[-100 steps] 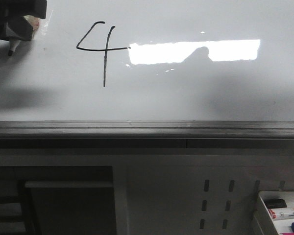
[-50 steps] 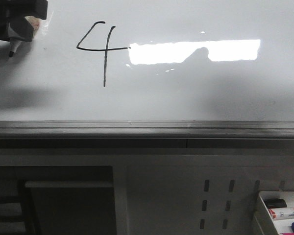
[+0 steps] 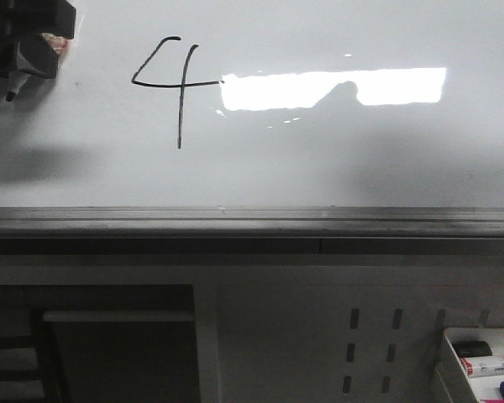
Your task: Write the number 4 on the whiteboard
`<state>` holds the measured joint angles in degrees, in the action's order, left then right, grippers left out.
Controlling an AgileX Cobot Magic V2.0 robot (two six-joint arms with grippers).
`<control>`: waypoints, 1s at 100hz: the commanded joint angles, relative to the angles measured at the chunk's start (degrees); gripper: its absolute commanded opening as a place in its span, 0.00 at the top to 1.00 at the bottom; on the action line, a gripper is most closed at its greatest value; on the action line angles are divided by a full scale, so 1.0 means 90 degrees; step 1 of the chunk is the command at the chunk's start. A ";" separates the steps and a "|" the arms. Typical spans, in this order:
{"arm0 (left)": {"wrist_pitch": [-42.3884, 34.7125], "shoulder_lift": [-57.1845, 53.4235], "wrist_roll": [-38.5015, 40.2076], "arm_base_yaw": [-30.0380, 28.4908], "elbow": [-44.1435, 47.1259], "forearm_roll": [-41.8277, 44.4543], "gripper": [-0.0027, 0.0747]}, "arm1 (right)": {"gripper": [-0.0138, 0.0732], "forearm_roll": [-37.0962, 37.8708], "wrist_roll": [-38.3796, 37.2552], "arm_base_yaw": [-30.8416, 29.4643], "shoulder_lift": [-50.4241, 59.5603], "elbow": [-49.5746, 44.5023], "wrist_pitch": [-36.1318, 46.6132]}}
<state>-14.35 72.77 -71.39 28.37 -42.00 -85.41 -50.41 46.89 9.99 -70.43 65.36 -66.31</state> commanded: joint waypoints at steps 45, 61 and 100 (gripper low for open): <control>0.0562 -0.0690 0.0000 -0.0045 -0.0203 0.0521 0.35 | 0.32 -0.0311 0.0015 -0.0245 0.0294 0.0196 0.0070; 0.0585 -0.1532 -0.0011 -0.0045 -0.0057 0.0764 0.35 | 0.32 -0.0305 0.0015 -0.0892 0.0569 0.0196 0.0068; 0.0691 -0.4076 -0.0011 -0.0045 0.1111 0.1334 0.74 | 0.87 -0.0756 0.0692 -0.1640 0.2321 -0.0920 0.1973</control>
<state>-8.05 40.92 -71.59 28.02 -32.74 -74.58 -51.64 48.92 -4.43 -53.74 59.80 -56.05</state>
